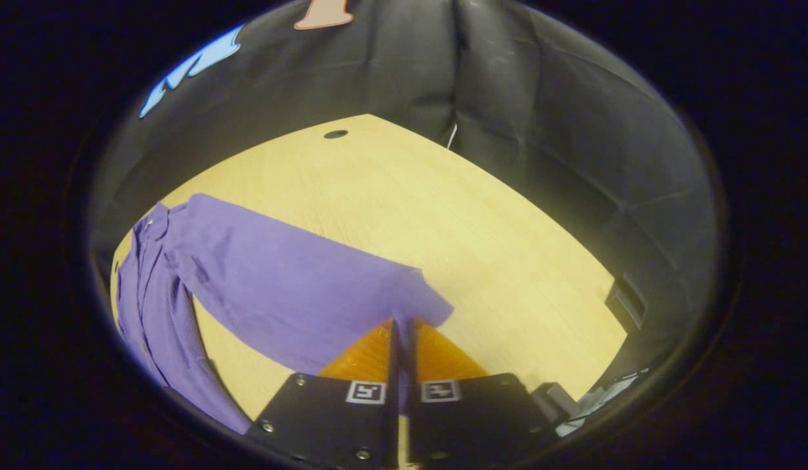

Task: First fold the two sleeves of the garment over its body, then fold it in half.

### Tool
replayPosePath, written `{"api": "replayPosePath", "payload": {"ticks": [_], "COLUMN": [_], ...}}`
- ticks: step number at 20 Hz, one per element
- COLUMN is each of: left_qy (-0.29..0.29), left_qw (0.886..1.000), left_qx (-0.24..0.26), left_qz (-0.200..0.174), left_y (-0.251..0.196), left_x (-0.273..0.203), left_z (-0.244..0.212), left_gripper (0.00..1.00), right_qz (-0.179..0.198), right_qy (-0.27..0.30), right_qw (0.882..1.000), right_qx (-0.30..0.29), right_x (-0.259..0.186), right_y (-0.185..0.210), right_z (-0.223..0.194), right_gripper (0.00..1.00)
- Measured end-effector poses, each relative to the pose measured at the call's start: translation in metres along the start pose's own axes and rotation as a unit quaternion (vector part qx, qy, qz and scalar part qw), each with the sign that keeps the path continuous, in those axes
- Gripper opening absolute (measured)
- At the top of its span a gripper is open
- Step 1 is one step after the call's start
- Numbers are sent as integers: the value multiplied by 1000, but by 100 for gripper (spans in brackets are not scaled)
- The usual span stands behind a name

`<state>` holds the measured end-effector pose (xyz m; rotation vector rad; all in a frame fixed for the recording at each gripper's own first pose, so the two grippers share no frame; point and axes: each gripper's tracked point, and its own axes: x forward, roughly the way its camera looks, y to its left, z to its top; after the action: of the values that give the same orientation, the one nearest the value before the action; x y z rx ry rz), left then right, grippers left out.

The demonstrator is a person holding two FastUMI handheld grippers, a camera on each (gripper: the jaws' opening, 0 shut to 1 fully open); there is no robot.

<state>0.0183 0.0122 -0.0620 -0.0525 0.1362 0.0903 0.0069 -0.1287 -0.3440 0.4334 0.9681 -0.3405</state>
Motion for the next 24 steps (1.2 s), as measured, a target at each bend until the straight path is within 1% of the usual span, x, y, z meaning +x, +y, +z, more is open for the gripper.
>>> {"api": "replayPosePath", "payload": {"ticks": [1, 2, 3, 4, 7, 9, 13, 18, 20, 22, 24], "left_qy": [-1, -3, -4, -4, -7, -8, -2, 7, 7, 7, 2], "left_qw": [1000, 1000, 1000, 1000, 1000, 1000, 1000, 1000, 999, 999, 999], "left_qx": [3, 5, 3, 1, -2, -3, -10, -25, -29, -30, -28], "left_qz": [0, 1, 1, 2, 6, 8, 8, 12, 19, 28, 43], "left_y": [2, 5, 8, 10, 22, 29, 42, 67, 82, 100, 122], "left_x": [-2, -3, -4, -5, -8, -10, -10, -10, -12, -17, -24], "left_z": [0, 0, 0, -2, -2, -2, -11, -26, -29, -33, -35], "left_gripper": [97, 96, 97, 97, 97, 97, 97, 97, 97, 97, 97], "right_qz": [5, 10, 14, 18, 43, 62, 115, 176, 192, 211, 233], "right_qy": [-2, -12, -11, -15, -31, -56, -112, -194, -216, -232, -243], "right_qw": [1000, 1000, 1000, 1000, 998, 996, 987, 965, 957, 947, 938], "right_qx": [2, 3, 1, -1, 24, 32, 31, -8, -36, -65, -88], "right_x": [0, -2, 0, -3, -11, -28, -70, -128, -145, -158, -171], "right_y": [1, 0, 2, 2, 9, 19, 57, 134, 166, 203, 241], "right_z": [-1, 2, 3, 5, 17, 32, 76, 140, 157, 169, 171], "right_gripper": [10, 10, 4, 4, 1, 1, 1, 1, 1, 1, 1]}}
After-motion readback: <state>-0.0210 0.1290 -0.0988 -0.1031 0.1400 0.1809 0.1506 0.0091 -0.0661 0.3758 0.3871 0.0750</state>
